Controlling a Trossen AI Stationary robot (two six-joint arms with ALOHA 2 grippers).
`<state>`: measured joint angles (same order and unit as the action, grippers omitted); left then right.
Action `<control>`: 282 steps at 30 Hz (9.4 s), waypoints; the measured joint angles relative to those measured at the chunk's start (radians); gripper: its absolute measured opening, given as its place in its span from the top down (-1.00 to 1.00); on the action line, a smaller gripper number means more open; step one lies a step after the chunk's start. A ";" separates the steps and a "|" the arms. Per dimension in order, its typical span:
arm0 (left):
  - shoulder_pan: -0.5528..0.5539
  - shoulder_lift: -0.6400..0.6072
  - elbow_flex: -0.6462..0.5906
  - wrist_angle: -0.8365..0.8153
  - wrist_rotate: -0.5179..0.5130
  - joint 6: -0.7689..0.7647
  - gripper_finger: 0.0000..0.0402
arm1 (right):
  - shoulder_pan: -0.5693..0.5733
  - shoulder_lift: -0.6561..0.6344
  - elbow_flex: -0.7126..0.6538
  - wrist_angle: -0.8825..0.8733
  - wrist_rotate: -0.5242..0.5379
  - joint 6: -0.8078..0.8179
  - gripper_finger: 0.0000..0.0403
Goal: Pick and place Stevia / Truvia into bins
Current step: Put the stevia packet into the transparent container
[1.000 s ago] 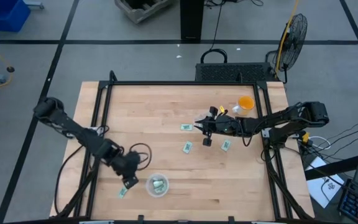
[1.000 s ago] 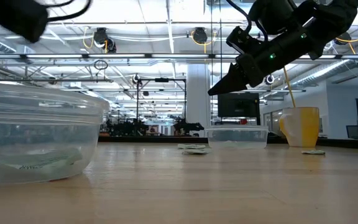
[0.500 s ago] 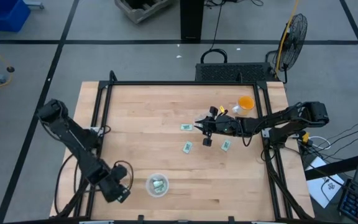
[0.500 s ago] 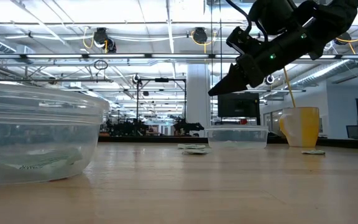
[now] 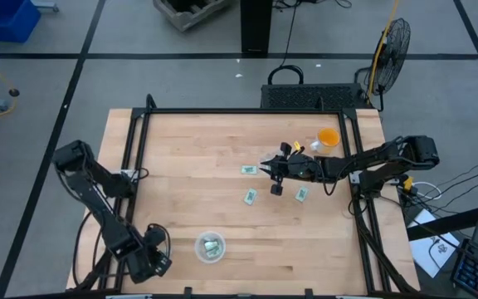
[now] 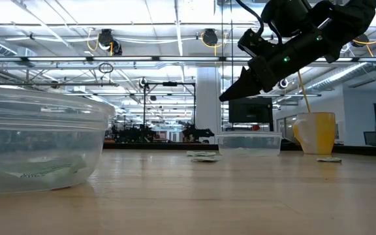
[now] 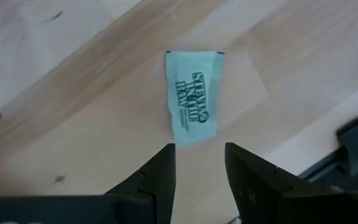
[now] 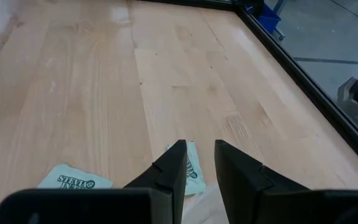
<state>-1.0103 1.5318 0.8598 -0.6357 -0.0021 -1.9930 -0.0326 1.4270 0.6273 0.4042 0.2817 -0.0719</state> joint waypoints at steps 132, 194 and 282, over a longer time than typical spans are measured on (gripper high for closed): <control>0.435 0.019 0.000 0.587 -0.095 1.248 0.90 | 0.000 0.000 -0.137 0.235 0.001 0.001 0.63; 0.853 0.020 0.000 0.589 -0.288 1.833 0.52 | 0.514 -0.339 -0.298 -0.522 0.108 0.263 0.63; 0.853 0.020 -0.001 0.659 -0.288 1.879 0.52 | 0.180 -0.338 -0.483 0.422 0.392 0.018 1.00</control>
<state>-0.1574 1.5513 0.8593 0.0229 -0.2901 -0.1140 0.1478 1.0889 0.1439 0.8258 0.6736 -0.0539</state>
